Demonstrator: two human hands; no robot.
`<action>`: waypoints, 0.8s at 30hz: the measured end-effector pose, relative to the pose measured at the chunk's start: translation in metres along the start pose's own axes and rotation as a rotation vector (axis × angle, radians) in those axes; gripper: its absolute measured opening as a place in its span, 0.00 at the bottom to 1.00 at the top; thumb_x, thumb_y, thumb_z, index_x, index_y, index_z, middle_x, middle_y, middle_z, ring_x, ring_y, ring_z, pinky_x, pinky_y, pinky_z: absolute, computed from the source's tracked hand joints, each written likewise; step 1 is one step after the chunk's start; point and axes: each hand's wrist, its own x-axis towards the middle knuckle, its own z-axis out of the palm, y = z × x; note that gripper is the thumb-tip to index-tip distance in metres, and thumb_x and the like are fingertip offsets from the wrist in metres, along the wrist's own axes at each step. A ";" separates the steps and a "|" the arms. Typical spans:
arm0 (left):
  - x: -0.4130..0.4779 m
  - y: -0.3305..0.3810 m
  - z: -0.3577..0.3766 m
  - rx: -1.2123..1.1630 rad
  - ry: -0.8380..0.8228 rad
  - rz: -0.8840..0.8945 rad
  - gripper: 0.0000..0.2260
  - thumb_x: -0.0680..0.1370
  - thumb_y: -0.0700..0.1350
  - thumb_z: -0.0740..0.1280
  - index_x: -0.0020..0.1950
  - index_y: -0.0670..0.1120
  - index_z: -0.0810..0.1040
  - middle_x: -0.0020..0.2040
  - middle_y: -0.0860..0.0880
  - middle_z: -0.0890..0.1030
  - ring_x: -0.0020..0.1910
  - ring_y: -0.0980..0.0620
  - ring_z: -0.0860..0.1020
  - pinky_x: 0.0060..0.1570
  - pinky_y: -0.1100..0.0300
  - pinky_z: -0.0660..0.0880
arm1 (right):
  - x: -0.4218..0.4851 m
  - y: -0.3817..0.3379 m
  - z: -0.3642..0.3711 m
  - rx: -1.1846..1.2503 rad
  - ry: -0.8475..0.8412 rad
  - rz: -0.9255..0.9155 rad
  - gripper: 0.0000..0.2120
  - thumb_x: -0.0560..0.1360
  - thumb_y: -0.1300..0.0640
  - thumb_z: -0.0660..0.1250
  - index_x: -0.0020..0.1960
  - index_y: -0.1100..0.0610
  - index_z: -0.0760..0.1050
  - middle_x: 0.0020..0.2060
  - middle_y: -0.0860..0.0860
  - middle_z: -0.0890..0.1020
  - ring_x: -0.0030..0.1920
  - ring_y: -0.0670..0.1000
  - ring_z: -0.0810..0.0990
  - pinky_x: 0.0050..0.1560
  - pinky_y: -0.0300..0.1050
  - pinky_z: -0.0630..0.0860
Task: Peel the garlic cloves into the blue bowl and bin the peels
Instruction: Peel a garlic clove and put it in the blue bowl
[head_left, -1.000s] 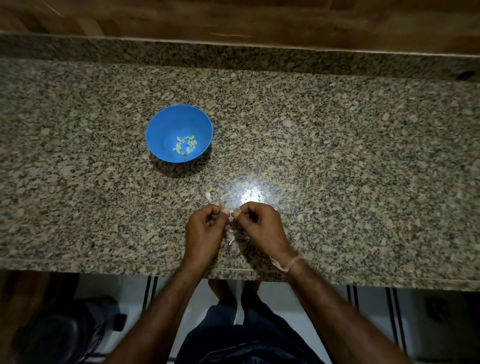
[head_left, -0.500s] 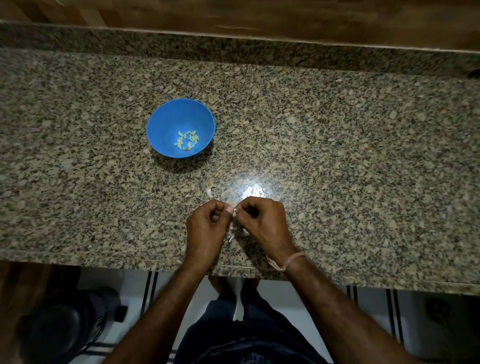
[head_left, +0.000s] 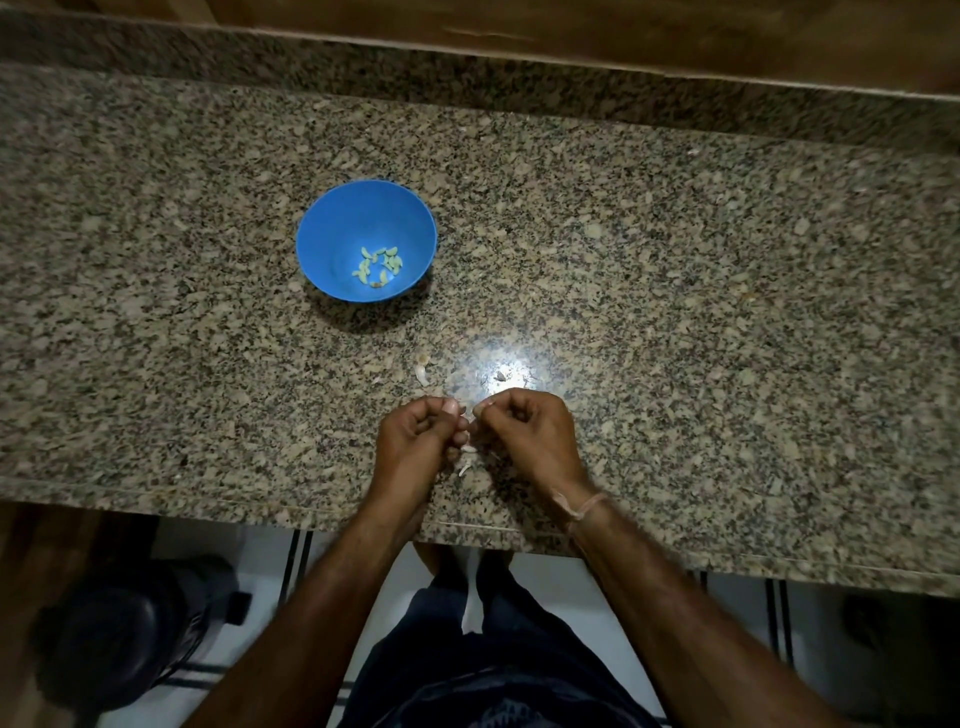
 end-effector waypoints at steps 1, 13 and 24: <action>0.000 -0.001 0.000 0.006 0.010 0.008 0.09 0.84 0.44 0.67 0.48 0.40 0.82 0.37 0.45 0.81 0.34 0.53 0.76 0.37 0.56 0.74 | 0.001 0.004 -0.002 -0.155 0.019 -0.084 0.05 0.77 0.58 0.73 0.43 0.56 0.86 0.36 0.50 0.87 0.38 0.51 0.86 0.44 0.53 0.85; 0.005 -0.009 0.001 0.234 0.153 0.144 0.11 0.82 0.48 0.70 0.42 0.45 0.84 0.36 0.49 0.85 0.36 0.53 0.82 0.42 0.54 0.81 | -0.004 0.006 0.001 -0.601 0.138 -0.330 0.04 0.79 0.53 0.72 0.45 0.47 0.82 0.38 0.39 0.82 0.43 0.44 0.77 0.54 0.51 0.72; 0.003 -0.012 0.001 0.275 0.172 0.159 0.13 0.81 0.49 0.71 0.39 0.45 0.84 0.35 0.49 0.84 0.36 0.51 0.82 0.42 0.55 0.79 | -0.008 0.004 0.003 -0.514 0.173 -0.268 0.06 0.76 0.46 0.75 0.43 0.46 0.82 0.34 0.38 0.82 0.39 0.41 0.81 0.60 0.56 0.74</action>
